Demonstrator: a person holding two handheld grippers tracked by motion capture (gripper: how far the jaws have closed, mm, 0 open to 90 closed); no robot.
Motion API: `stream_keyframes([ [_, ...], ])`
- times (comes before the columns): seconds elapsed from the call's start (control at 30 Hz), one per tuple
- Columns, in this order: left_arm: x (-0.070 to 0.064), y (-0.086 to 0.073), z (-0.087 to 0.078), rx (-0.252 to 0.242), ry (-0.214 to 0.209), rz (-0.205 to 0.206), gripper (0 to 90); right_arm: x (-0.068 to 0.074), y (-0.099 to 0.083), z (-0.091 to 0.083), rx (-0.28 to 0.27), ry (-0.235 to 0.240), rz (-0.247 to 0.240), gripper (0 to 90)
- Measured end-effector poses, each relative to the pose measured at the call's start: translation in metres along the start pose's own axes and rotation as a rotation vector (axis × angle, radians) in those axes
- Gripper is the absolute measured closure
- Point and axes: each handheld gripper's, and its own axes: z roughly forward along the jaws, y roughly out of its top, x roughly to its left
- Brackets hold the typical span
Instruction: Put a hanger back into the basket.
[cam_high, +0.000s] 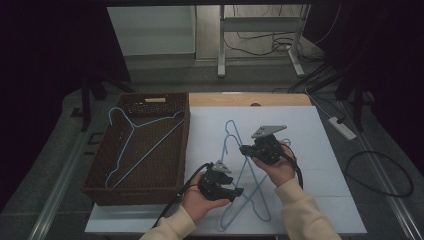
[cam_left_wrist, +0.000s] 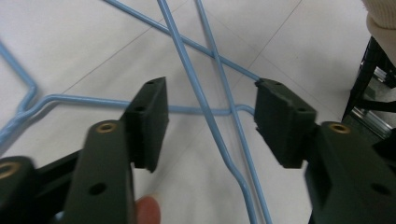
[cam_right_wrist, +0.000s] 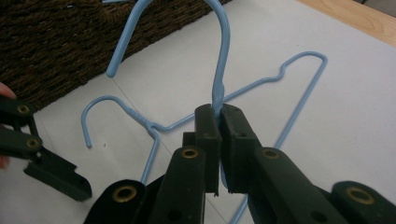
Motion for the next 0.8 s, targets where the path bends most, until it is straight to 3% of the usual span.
stream_keyframes([
  [0.3,0.007,0.001,0.009,0.014,-0.038,-0.042,76.4,0.0,-0.001,-0.002,-0.009,0.0,0.0,86.5],
  [0.57,0.012,-0.001,0.007,-0.019,-0.045,-0.104,83.4,-0.003,-0.006,-0.013,-0.053,0.001,0.02,84.8],
  [0.8,0.013,-0.001,0.001,-0.074,-0.038,-0.125,86.5,-0.004,-0.023,-0.037,-0.142,0.004,0.055,63.0],
])
